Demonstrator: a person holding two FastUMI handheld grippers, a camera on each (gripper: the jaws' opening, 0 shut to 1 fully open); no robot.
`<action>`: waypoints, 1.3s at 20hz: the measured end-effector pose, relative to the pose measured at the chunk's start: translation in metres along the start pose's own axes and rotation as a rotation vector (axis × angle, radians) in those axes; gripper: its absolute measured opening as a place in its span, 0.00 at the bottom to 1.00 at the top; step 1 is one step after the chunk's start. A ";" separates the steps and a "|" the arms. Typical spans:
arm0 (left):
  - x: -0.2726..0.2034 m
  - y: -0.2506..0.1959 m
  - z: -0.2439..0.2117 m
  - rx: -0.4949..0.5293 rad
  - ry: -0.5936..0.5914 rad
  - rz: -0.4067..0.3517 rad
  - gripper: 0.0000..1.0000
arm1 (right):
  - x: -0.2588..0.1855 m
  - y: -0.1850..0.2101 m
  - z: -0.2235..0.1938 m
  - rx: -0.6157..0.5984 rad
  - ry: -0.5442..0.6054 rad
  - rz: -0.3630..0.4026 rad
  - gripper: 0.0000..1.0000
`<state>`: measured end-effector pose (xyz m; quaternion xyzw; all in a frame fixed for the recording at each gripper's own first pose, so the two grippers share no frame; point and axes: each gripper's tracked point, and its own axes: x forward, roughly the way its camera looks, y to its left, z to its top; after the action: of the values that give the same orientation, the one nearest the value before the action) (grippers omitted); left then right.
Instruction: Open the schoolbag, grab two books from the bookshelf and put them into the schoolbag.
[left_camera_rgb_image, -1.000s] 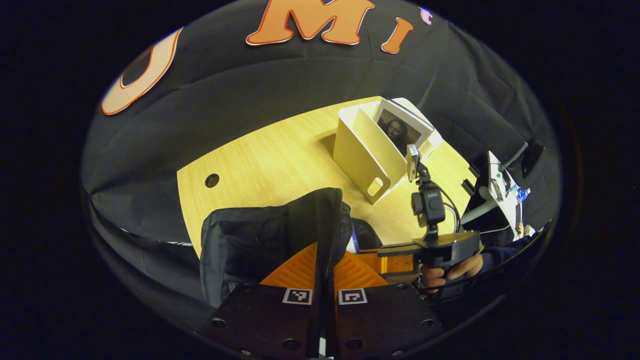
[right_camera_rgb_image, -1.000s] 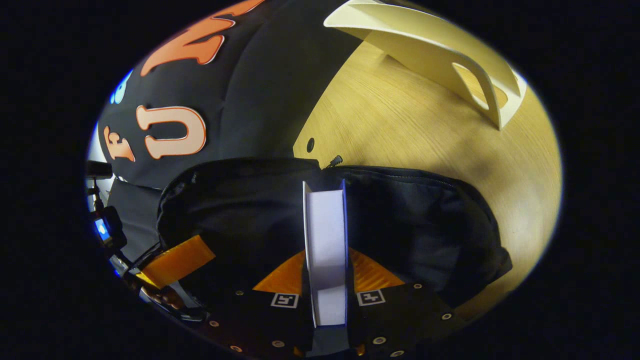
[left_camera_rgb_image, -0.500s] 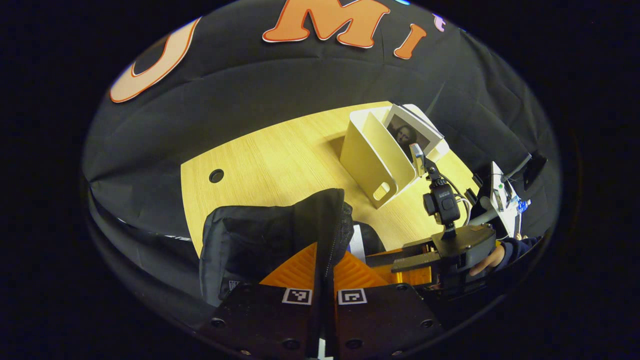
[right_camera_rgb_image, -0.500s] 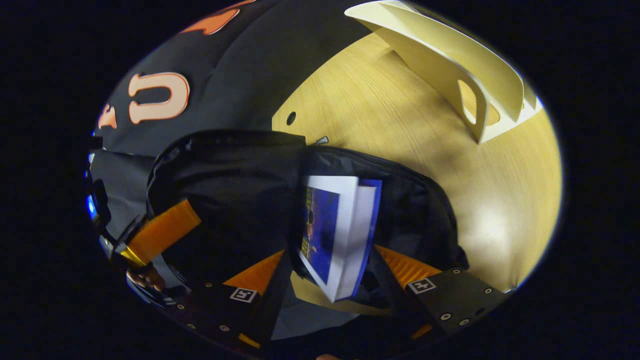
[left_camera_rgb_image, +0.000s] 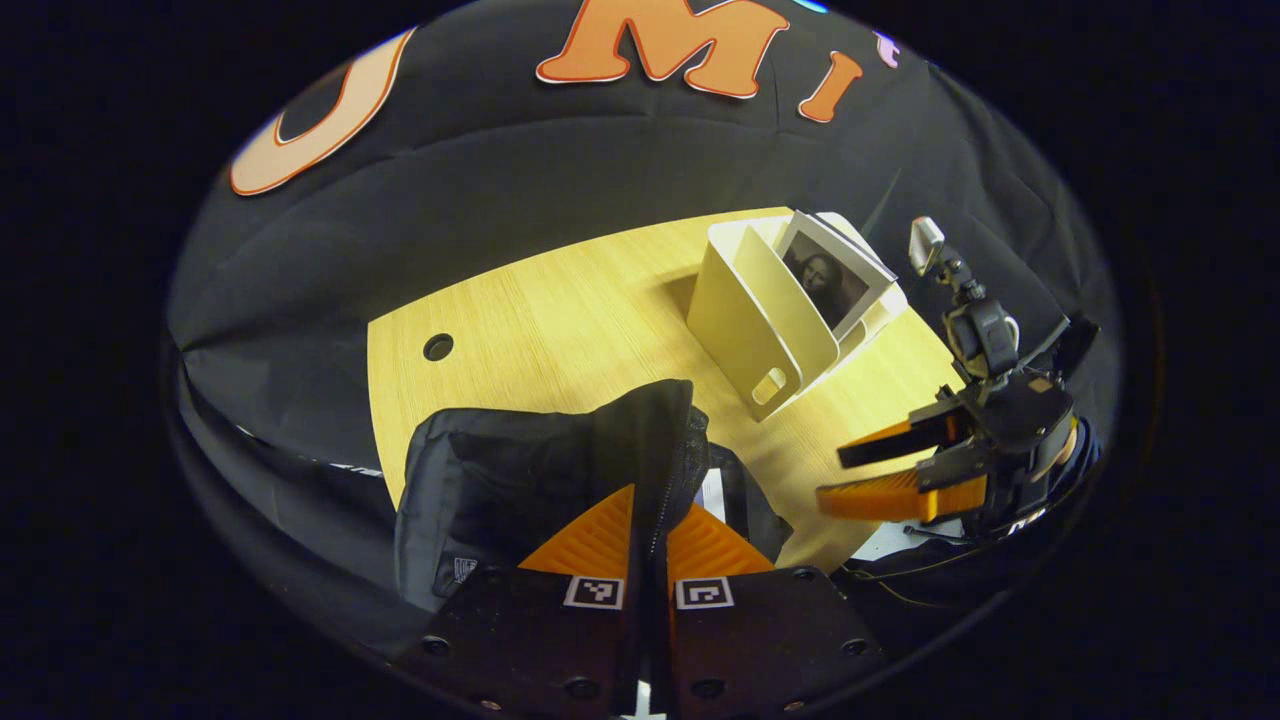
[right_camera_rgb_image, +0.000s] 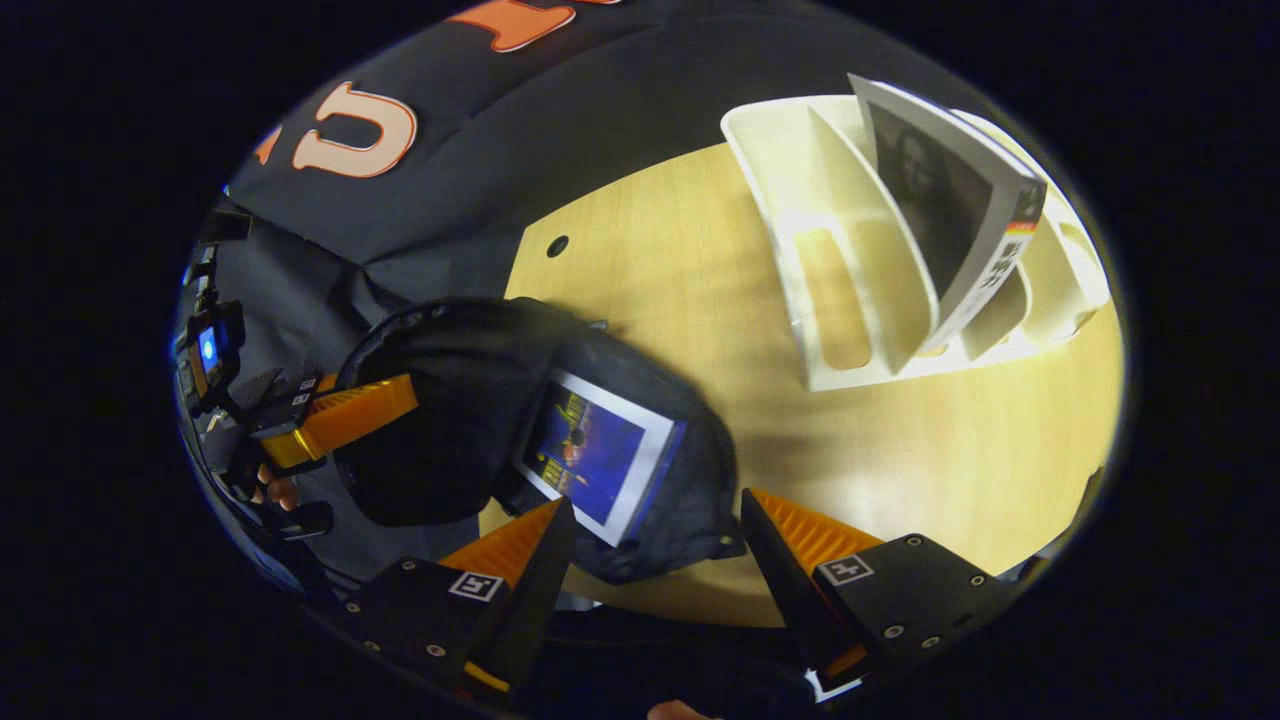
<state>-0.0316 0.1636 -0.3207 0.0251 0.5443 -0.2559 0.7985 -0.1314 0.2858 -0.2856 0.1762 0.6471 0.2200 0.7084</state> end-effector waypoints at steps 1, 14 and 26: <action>0.000 0.000 -0.001 -0.003 -0.001 0.001 0.05 | -0.014 -0.011 0.006 -0.030 -0.004 -0.029 0.98; 0.005 -0.001 -0.008 -0.104 -0.011 0.031 0.05 | -0.116 -0.110 0.139 -0.147 -0.025 -0.261 0.98; 0.007 0.001 -0.020 -0.228 0.015 0.119 0.05 | -0.048 -0.157 0.202 -0.145 0.084 -0.319 0.98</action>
<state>-0.0469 0.1685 -0.3351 -0.0317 0.5734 -0.1442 0.8058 0.0797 0.1345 -0.3089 0.0108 0.6782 0.1581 0.7176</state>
